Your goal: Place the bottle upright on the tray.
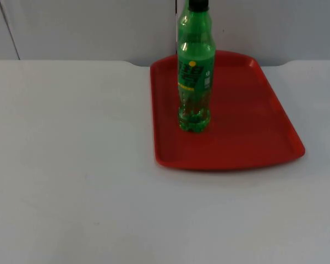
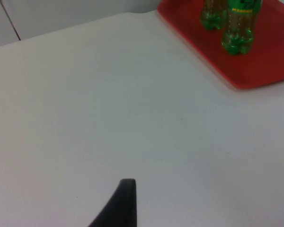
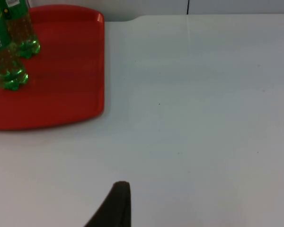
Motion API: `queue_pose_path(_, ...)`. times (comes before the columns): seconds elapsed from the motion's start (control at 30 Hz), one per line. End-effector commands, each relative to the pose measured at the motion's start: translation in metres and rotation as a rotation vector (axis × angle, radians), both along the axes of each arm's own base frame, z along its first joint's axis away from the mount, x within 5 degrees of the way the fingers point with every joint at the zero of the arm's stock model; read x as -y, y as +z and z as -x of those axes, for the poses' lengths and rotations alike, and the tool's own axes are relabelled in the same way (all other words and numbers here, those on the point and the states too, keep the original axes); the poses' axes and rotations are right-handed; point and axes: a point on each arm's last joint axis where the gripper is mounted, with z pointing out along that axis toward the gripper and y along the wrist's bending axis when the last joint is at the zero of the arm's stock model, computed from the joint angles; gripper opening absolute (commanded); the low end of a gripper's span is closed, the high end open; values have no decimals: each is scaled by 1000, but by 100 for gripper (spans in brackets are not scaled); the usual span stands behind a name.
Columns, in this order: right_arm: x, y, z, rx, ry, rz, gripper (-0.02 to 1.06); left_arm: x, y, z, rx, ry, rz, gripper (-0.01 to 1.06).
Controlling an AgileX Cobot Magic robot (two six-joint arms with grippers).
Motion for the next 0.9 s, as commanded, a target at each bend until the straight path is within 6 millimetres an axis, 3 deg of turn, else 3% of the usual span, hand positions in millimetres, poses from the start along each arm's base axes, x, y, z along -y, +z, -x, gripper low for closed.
queue_pose_path(0.0, 0, -2, -1, -3, -5, 1, 98, 0, -1, 0, 8, 0, 3, 105)
queue_pose_path(0.43, 0, -2, -1, -3, -5, 1, 98, 0, -1, 1, 8, 132, 3, 105)
queue_pose_path(0.87, 0, -2, -1, -3, -3, 0, 98, 1, -1, 3, 8, 399, 2, 105)
